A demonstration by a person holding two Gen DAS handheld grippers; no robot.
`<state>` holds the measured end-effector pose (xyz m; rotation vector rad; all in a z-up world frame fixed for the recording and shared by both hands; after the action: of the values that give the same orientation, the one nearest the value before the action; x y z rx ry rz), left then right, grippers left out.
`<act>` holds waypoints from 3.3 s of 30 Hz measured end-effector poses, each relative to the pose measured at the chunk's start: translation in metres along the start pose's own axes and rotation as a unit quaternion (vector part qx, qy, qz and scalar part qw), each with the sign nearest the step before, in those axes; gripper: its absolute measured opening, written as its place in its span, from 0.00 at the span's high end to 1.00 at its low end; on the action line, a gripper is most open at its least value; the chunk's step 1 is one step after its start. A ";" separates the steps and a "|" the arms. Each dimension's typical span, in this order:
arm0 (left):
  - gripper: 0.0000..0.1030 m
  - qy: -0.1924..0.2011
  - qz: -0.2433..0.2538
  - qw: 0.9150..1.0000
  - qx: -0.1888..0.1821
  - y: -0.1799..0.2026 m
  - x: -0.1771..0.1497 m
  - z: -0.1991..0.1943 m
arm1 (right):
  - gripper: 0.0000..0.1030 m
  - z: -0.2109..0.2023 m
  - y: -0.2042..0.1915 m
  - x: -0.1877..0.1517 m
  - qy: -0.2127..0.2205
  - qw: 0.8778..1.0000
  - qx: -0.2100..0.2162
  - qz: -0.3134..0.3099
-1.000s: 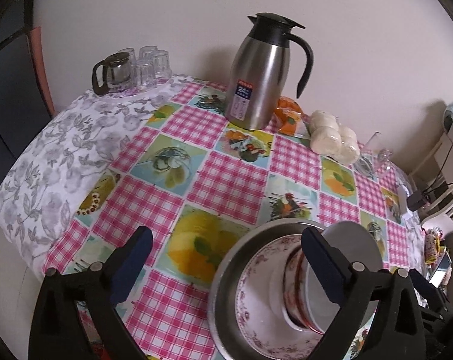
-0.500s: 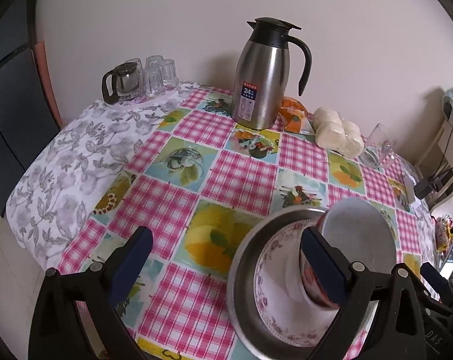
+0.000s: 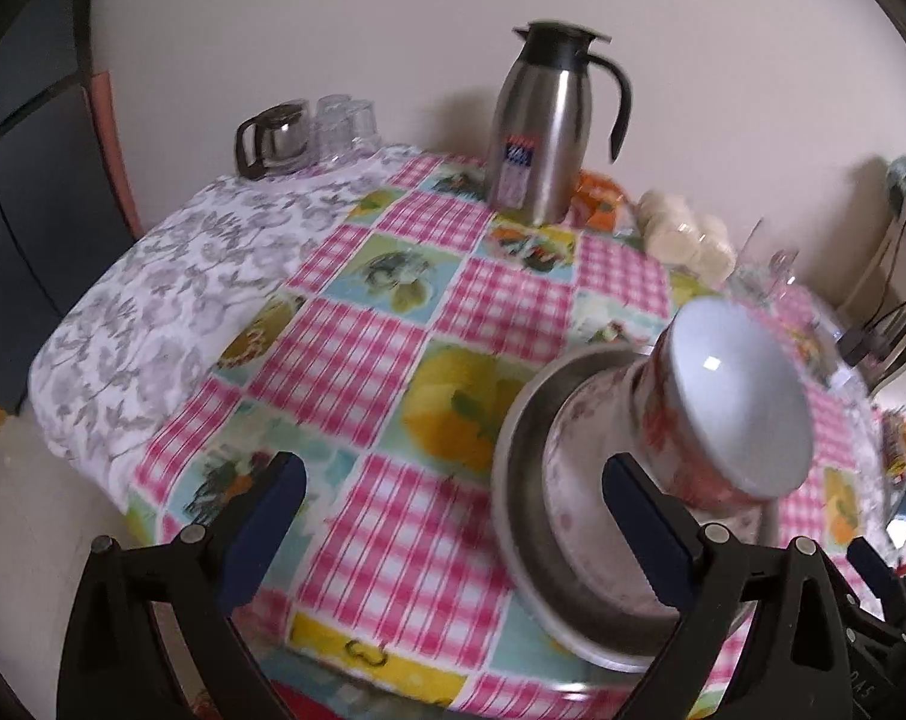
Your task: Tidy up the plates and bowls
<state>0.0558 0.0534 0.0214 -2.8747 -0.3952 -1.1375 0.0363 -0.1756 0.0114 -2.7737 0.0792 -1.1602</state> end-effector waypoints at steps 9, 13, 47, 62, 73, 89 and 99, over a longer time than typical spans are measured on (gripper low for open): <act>0.04 -0.053 0.011 0.999 0.000 -0.004 -0.033 0.015 | 0.00 0.005 0.011 -0.033 -0.025 0.999 -0.025 -0.003; 0.04 -0.060 0.029 0.998 0.005 -0.002 -0.043 0.018 | 0.00 0.007 0.014 -0.042 -0.034 0.999 -0.035 -0.003; 0.04 -0.099 0.083 0.992 0.011 -0.005 -0.068 0.031 | 0.00 0.010 0.003 -0.056 -0.042 0.998 -0.045 -0.003; 0.04 -0.110 0.084 0.990 -0.007 0.000 -0.072 0.029 | 0.00 0.010 0.002 -0.056 -0.047 0.998 -0.045 -0.009; 0.04 -0.121 0.082 0.989 -0.007 -0.001 -0.076 0.034 | 0.00 0.011 0.005 -0.057 -0.050 0.998 -0.049 -0.004; 0.04 -0.131 0.072 0.989 -0.009 -0.003 -0.076 0.040 | 0.00 0.016 0.006 -0.057 -0.054 0.997 -0.050 -0.012; 0.04 -0.135 0.070 0.988 -0.014 -0.003 -0.076 0.041 | 0.00 0.015 0.005 -0.058 -0.054 0.997 -0.051 -0.015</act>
<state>0.0294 0.0438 -0.0601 -3.0323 -0.1796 -0.7404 0.0068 -0.1732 -0.0407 -2.9299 0.0875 -1.0394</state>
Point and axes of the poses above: each gripper's, at about its wrist camera, not at the fingertips, and z roughly the way its jaws point, y to its right, x to its top, the point moved 3 cm from there along z, roughly the way its jaws point, and after that the axes turned 5 degrees about y, right-handed, at the moved point
